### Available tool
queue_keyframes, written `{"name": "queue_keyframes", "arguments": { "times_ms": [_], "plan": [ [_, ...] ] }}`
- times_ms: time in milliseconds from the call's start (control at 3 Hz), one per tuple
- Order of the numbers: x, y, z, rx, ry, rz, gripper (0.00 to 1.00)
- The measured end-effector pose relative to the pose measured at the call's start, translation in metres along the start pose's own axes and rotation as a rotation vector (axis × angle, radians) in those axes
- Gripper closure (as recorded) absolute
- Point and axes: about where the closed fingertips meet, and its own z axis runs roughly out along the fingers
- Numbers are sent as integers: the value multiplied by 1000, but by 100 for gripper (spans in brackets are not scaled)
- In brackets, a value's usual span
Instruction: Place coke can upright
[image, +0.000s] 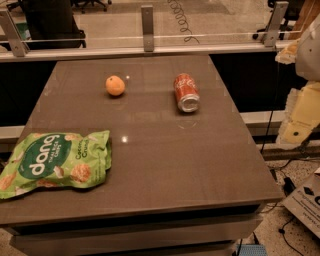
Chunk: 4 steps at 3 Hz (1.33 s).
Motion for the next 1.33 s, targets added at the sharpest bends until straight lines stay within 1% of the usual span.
{"name": "queue_keyframes", "arguments": {
  "times_ms": [333, 667, 1000, 1333],
  "plan": [
    [0, 0, 0, 0, 0, 0, 0],
    [-1, -13, 5, 3, -60, -30, 0],
    [-12, -38, 27, -11, -110, -117, 0],
    [-28, -65, 47, -4, -177, -247, 0]
  ]
}}
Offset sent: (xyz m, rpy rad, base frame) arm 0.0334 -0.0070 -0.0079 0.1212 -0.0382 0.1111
